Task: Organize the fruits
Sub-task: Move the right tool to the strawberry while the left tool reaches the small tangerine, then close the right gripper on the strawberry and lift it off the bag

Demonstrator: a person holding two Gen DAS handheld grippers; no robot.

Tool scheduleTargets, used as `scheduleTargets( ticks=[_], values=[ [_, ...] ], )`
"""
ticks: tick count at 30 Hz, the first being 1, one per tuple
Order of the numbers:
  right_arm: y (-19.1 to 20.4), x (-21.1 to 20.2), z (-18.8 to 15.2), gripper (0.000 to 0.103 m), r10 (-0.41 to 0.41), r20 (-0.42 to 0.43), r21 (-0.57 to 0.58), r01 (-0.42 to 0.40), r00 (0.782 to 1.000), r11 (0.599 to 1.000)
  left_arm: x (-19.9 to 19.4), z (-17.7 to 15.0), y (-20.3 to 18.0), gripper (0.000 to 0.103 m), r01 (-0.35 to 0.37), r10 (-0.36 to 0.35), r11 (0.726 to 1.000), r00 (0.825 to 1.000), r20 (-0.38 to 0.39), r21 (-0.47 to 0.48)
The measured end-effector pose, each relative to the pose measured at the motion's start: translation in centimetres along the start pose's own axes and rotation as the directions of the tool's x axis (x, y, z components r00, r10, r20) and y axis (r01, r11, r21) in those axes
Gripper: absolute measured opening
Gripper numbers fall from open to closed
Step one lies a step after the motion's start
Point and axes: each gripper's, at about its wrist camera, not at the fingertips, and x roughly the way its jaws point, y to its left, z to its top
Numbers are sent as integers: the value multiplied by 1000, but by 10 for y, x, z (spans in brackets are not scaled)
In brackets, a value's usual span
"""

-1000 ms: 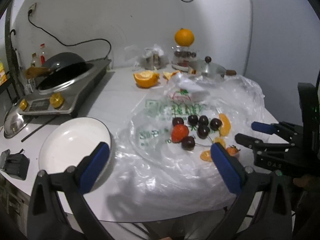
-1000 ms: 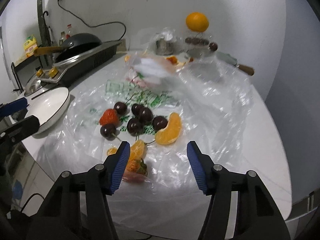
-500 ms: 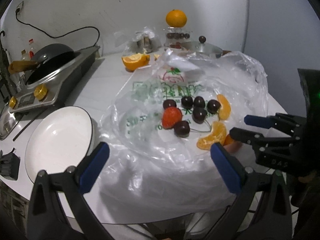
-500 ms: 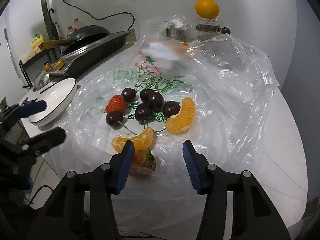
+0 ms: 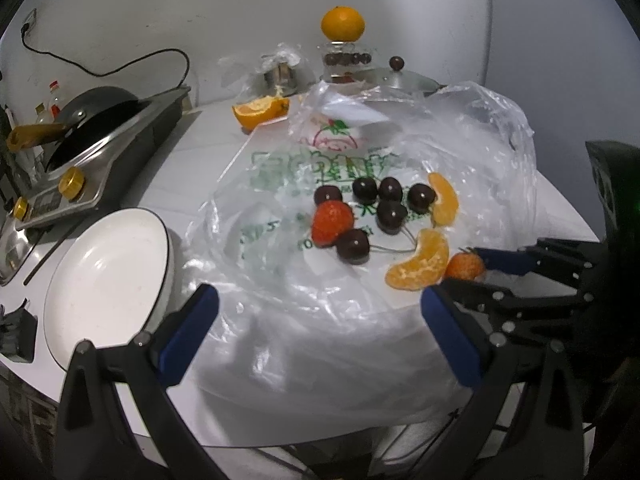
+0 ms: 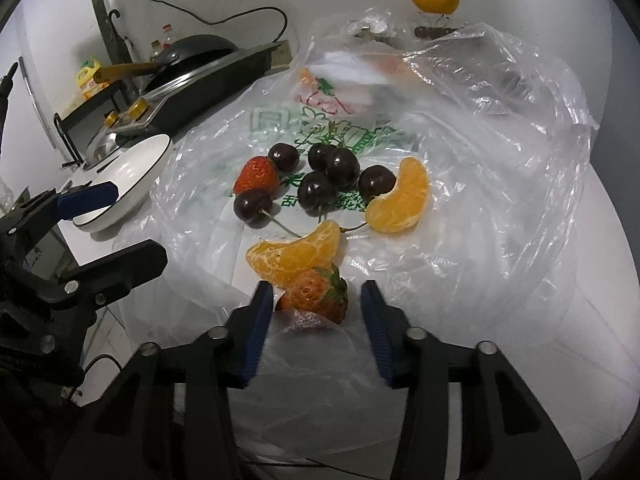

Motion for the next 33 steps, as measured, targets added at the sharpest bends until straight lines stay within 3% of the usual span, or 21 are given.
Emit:
scheduleTargets(
  ticks=[1, 5, 16, 20, 25, 28, 33],
  values=[
    [0, 0, 0, 36, 8, 0, 2, -8, 1000, 1000, 1, 0, -1, 102, 0, 0, 1000, 1000, -2, 2],
    [0, -6, 1, 36, 19, 26, -1, -19, 999, 1000, 3, 1, -6, 102, 5, -5, 1000, 1000, -8, 12],
    [-19, -41, 11, 36, 36, 186, 39, -44, 982, 998, 8, 18, -24, 102, 11, -11, 999, 1000, 2, 47],
    [-26, -40, 12, 36, 43, 172, 38, -50, 984, 998, 0, 30, -28, 102, 23, -25, 999, 999, 42, 48],
    [-23, -21, -3, 36, 66, 66, -1, -66, 996, 998, -9, 42, -32, 102, 38, -42, 998, 995, 89, 47],
    [-25, -21, -11, 36, 71, 69, 19, -73, 995, 997, 3, 44, -38, 102, 45, -50, 997, 996, 73, 69],
    [-33, -30, -14, 36, 66, 109, 52, -72, 992, 996, 37, 33, -40, 102, 46, -43, 996, 999, -31, 80]
  ],
)
